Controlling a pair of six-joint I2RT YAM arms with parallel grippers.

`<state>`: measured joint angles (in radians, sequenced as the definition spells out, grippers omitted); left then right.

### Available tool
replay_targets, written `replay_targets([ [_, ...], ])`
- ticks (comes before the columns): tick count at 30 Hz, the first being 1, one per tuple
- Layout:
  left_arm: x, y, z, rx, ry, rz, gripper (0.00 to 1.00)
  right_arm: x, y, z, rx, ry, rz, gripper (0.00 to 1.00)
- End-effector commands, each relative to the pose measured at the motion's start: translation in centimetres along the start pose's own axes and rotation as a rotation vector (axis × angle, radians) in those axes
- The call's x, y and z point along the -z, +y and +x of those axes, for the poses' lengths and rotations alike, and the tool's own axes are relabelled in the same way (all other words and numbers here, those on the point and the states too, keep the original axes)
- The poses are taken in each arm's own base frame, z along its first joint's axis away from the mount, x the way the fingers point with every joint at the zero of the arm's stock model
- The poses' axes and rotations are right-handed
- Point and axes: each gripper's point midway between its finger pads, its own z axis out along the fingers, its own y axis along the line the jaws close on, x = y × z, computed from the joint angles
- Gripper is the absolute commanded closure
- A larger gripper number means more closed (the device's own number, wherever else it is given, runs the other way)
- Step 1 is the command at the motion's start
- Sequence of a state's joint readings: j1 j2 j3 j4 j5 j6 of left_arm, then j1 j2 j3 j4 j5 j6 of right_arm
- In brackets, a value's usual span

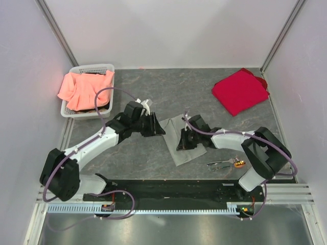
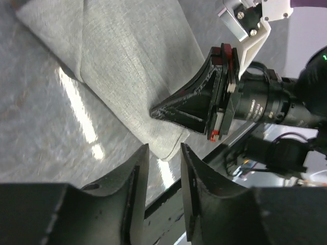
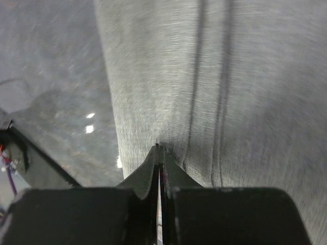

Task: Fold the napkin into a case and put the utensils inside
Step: Pick up the 2/3-rectangle-folded napkin at the center of the board.

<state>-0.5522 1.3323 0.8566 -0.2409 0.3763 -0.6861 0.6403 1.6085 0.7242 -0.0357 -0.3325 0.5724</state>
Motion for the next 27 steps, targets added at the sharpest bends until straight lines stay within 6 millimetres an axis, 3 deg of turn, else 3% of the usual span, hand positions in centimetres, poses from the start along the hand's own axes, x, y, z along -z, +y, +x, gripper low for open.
replay_targets([
  [1, 2.0, 0.7, 0.9, -0.102, -0.089, -0.084, 0.58, 0.0, 6.8, 2.8, -0.109, -0.021, -0.191, 0.99],
  [4, 2.9, 1.3, 2.2, -0.138, -0.124, -0.129, 0.54, 2.1, 10.1, 2.1, -0.117, -0.06, -0.347, 0.97],
  [5, 2.8, 1.4, 3.3, -0.149, -0.113, -0.137, 0.54, 2.7, 10.1, 1.5, -0.093, -0.084, -0.331, 0.96],
  [7, 3.1, 0.7, 4.3, -0.172, -0.137, -0.138, 0.53, 4.6, 8.5, -0.2, -0.077, -0.117, -0.234, 0.91],
  [8, 3.0, 0.9, 4.9, -0.179, -0.138, -0.153, 0.53, 5.2, 6.3, 0.0, -0.053, -0.105, -0.149, 0.81],
  [9, 2.8, 0.8, 5.5, -0.187, -0.135, -0.159, 0.53, 6.2, 4.3, -1.8, -0.087, -0.149, -0.105, 0.76],
  [12, 2.0, -0.4, 7.2, -0.221, -0.132, -0.181, 0.5, 8.6, -0.9, -3.6, -0.102, -0.191, -0.001, 0.56],
  [13, 1.1, -0.4, 8.3, -0.249, -0.108, -0.211, 0.5, 8.7, -1.9, -3.4, -0.103, -0.167, 0.01, 0.53],
  [14, 0.8, -1.2, 8.1, -0.253, -0.114, -0.216, 0.49, 8.8, -2.4, -3.0, -0.085, -0.135, 0.001, 0.49],
  [16, -0.2, -0.2, 9.0, -0.234, -0.073, -0.292, 0.49, 8.7, -3.5, -2.9, -0.109, -0.115, -0.001, 0.46],
  [27, -6.0, -2.8, 9.1, -0.198, 0.055, -0.258, 0.59, 6.0, -5.9, 0.3, -0.124, -0.026, -0.003, 0.35],
])
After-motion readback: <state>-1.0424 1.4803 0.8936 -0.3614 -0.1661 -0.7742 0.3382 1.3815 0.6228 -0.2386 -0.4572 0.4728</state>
